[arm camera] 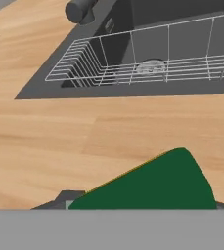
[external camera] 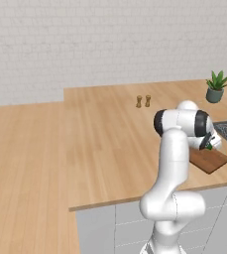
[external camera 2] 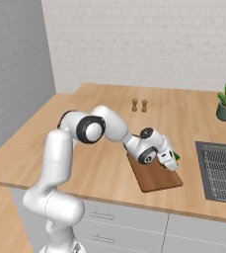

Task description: Pick up the sponge from the counter and clean the cutting board by briefly scrubbing or pressing down on the cutting board. Once finished, release the sponge.

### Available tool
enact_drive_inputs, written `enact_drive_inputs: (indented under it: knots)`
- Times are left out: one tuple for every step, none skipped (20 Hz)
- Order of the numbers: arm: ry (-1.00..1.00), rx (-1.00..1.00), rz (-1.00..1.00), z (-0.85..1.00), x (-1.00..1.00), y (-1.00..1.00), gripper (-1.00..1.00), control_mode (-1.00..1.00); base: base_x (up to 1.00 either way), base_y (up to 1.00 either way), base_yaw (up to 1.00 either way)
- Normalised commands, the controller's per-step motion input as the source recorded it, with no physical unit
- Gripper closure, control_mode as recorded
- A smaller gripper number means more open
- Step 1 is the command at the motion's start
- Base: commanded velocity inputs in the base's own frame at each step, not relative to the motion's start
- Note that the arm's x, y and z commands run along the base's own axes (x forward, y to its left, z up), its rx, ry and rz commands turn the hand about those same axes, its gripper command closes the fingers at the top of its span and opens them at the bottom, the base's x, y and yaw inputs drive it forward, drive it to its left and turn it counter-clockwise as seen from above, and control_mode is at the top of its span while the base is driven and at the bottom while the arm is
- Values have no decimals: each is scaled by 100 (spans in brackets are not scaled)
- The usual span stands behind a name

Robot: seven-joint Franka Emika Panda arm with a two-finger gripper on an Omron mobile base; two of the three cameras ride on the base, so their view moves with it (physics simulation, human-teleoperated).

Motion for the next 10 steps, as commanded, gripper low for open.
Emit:
enact_drive_inputs:
  knots:
    - [-20,0,0,-81,24,29,100,-100,0,0,0]
    - [-17,0,0,-81,19,41,100,-100,0,0,0]
    - [-19,2,0,-85,0,55,100,-100,0,0,0]
    - [-19,3,0,-89,0,63,100,-100,0,0,0]
    - [-21,3,0,-80,0,69,100,-100,0,0,0]
    - [-22,2,0,-73,0,74,100,-100,0,0,0]
    - [-23,3,0,-70,0,76,100,-100,0,0,0]
    - [-23,4,0,-74,0,79,100,-100,0,0,0]
    - [-23,1,0,-69,0,87,100,-100,0,0,0]
    - [-22,0,0,-61,0,87,100,-100,0,0,0]
